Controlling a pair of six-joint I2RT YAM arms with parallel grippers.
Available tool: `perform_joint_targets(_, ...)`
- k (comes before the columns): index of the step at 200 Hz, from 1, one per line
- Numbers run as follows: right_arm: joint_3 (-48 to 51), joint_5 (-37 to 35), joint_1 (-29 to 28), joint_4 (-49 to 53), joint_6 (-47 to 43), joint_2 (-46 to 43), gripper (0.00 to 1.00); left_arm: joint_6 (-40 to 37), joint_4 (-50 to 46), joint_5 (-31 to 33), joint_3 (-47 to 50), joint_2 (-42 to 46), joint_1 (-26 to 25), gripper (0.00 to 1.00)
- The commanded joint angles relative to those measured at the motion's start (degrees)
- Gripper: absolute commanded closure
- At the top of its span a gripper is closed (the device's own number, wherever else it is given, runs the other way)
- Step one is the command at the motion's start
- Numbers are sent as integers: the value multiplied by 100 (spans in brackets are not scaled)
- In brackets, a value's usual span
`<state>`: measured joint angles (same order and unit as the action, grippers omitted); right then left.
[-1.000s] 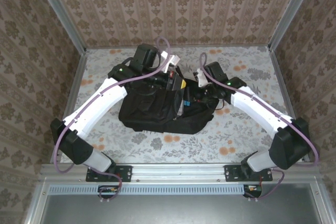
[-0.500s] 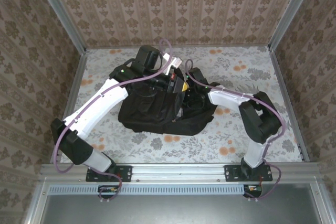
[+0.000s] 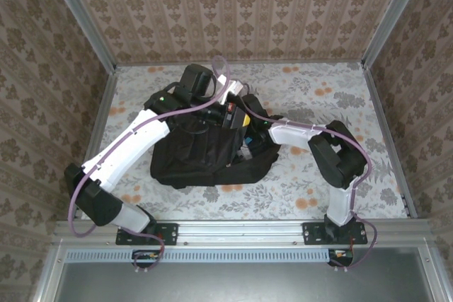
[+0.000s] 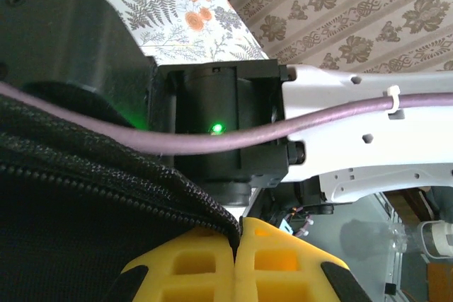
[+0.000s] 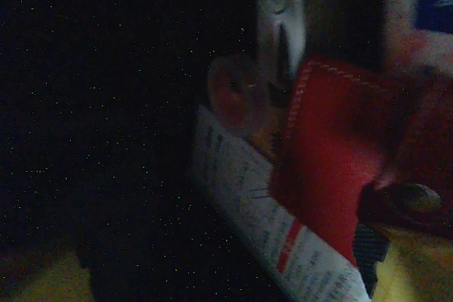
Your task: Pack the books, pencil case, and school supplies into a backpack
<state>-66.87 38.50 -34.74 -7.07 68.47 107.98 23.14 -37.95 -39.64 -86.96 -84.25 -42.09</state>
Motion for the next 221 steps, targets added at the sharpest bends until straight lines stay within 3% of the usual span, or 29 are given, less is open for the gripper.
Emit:
perform_joint_targets(1,277,-235,174,355,-388,-580,7,-161,274,-216,-27,234,-57,100)
perform_joint_targets(41,903,-99,573,560,-923,-1341,3,-95,319,-206,30,179,-70,100)
perform_joint_targets(72,1225,-434,1098,1530,-1661,-2243,6,-59,315,-141,22,52,-216,100)
perform_joint_targets(107,1721,-894,2066,2168,-1987,-3488,9,-169,72,68,-193,-510,-713,100)
perform_joint_targets(132,1632,-949,2504,2632,-2337,-3811,10,-362,-355,204,-500,-1084,-1145,100)
perform_joint_targets(148,1388,-1089,2568,3092,-2615,-3753,11,-554,-734,238,-747,-1431,-1403,95)
perform_joint_targets(171,1250,-1187,2611,3271,-2794,-3643,11,-731,-1155,775,-949,-1630,-1685,89)
perform_joint_targets(194,1192,-1037,2614,3210,-2889,-3510,11,-630,-1182,1177,-798,-1278,-1640,63)
perform_joint_targets(221,1134,-898,2591,3203,-3123,-3455,11,-386,-1100,1519,-308,-283,-1335,45)
